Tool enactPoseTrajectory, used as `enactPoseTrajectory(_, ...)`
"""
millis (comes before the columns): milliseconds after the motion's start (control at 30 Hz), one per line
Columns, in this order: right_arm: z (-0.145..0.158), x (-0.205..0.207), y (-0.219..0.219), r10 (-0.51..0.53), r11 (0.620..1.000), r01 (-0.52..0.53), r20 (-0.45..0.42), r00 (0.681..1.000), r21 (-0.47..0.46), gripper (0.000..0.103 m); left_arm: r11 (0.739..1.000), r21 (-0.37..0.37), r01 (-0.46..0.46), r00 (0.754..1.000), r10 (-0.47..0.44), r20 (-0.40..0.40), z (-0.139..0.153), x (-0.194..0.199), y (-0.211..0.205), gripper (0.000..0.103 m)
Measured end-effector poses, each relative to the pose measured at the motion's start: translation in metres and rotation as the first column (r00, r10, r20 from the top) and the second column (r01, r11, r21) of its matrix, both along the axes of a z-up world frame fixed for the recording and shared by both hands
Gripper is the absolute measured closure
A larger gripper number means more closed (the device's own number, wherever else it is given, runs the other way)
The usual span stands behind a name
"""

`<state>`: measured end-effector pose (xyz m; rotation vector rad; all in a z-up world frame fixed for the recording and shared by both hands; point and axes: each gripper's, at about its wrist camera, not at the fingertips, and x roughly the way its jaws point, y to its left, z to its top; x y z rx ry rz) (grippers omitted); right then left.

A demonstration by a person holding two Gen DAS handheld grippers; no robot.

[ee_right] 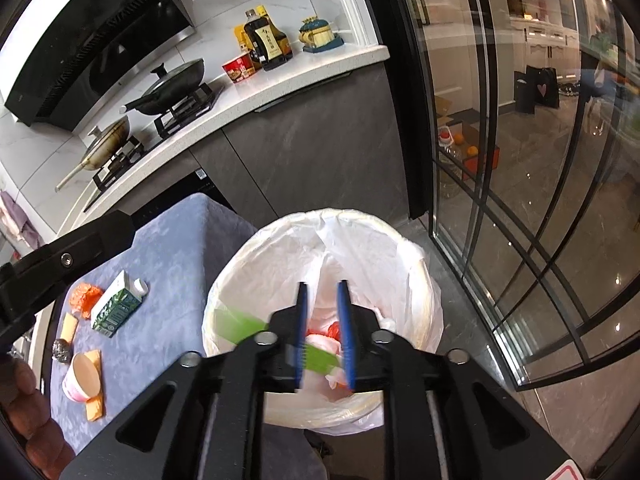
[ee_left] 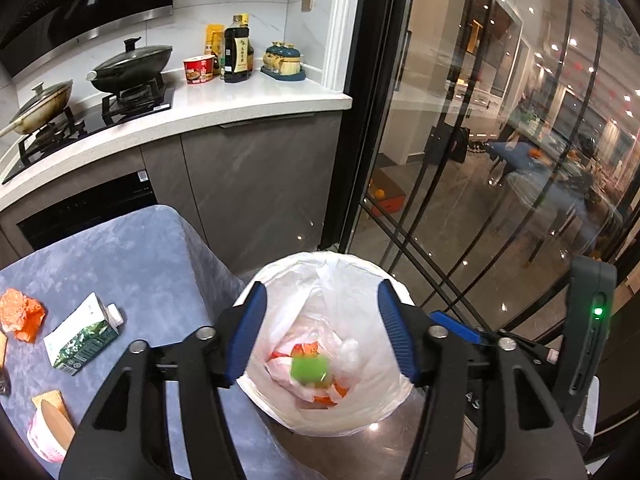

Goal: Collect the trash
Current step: 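Carry the green box and clear bag over the white bin and open both grippers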

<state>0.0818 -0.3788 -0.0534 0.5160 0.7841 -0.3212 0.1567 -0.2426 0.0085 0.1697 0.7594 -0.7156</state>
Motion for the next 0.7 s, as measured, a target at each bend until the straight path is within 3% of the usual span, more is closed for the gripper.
enactPoseTrajectory(100,0.008,-0.002,0.003,0.0,1.0,0.0,0.017,1.0,-0.012,0.078,1.0,-0.01,-0.016,1.0,0.016,0.006,0.005,0.002,0.006,0.039)
enactPoseTrajectory(267,0.023,-0.002,0.008,0.003,1.0,-0.002,0.043,0.999,-0.026,0.071,0.998,-0.034,-0.044,0.999,0.045,0.011,0.014,0.002,0.023,0.037)
enactPoseTrajectory(333,0.031,-0.001,0.013,0.013,0.999,-0.011,0.058,0.998,-0.034,0.07,0.997,-0.037,-0.062,0.998,0.062,0.021,0.019,0.002,0.031,0.027)
enactPoseTrajectory(500,0.051,0.003,0.03,0.046,0.998,-0.04,0.094,0.994,-0.058,0.063,0.991,-0.065,-0.116,0.992,0.119,0.045,0.034,0.0,0.063,0.017)
enactPoseTrajectory(700,0.068,0.01,0.064,0.097,0.992,-0.085,0.124,0.987,-0.098,0.054,0.963,-0.063,-0.262,0.963,0.266,0.052,0.041,0.001,0.122,0.007)
